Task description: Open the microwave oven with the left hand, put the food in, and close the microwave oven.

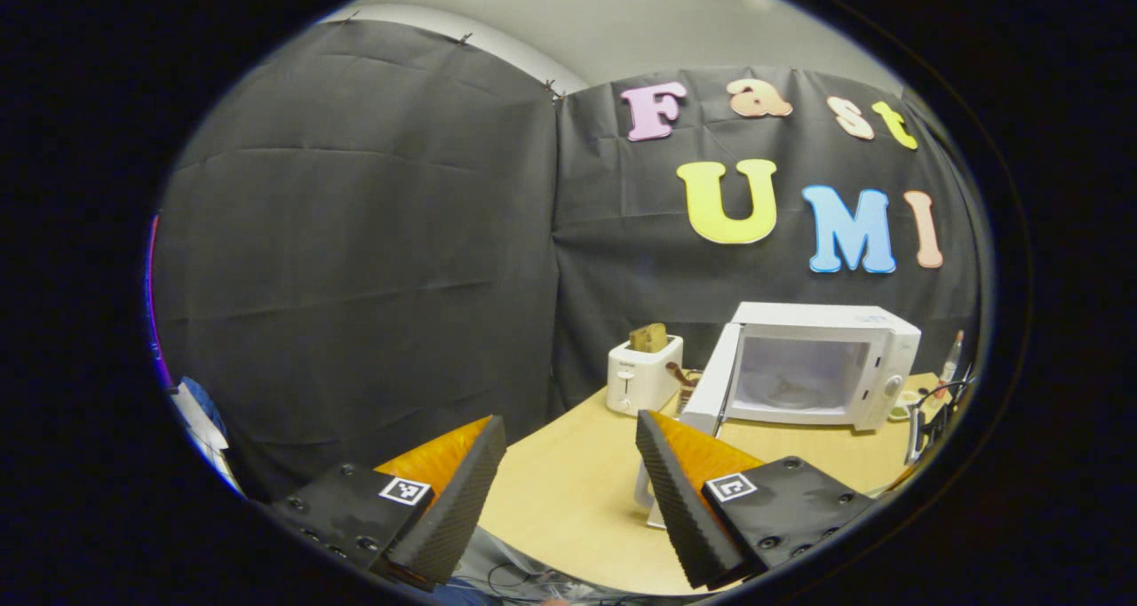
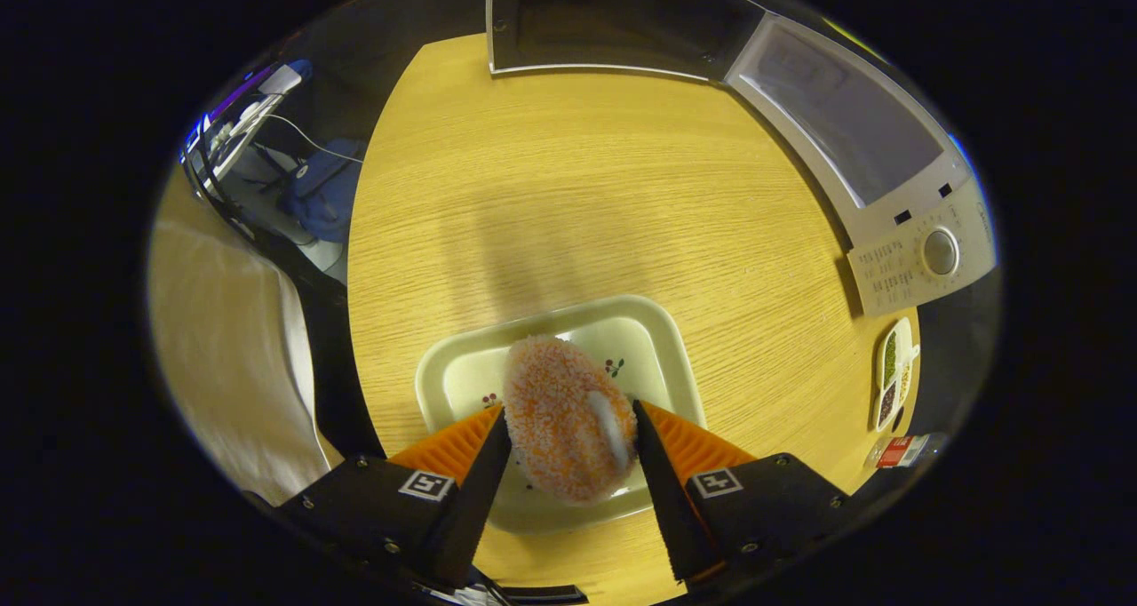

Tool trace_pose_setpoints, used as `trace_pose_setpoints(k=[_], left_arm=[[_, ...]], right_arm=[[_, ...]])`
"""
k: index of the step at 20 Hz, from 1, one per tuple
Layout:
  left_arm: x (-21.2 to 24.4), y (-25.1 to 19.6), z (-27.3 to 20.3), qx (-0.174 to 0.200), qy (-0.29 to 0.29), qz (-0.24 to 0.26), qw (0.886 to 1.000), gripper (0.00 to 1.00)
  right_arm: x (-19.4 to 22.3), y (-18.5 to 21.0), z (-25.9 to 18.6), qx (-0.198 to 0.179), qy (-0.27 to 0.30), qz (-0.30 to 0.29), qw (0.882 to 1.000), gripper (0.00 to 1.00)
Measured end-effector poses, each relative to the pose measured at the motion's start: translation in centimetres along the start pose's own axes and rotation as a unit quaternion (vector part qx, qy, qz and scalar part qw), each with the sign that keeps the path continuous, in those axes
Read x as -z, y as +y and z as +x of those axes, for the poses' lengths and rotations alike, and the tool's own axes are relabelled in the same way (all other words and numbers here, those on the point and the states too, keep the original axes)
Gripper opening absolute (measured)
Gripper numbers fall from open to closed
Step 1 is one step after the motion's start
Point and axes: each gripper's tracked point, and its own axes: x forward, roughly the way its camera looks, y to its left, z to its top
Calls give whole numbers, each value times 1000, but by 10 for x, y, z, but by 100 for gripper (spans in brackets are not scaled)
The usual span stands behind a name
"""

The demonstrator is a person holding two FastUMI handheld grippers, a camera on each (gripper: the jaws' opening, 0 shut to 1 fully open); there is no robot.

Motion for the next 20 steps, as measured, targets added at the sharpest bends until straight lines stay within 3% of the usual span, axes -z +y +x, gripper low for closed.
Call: trace_pose_setpoints(k=[1,11,16,20], left_arm=[[-1,-1,1,2,0,1,1000,97],[-4,-22,14,38,-5,9,999,97],[-6,-16,19,32,-8,13,999,97],[-10,-3,18,17,-11,10,1000,96]], right_arm=[[1,1,-1,2,-1,-2,1000,77],[-46,-46,-39,113,-65,3,991,77],[-110,-91,-77,195,-135,-13,971,77],[-158,-117,-99,233,-182,-15,955,76]])
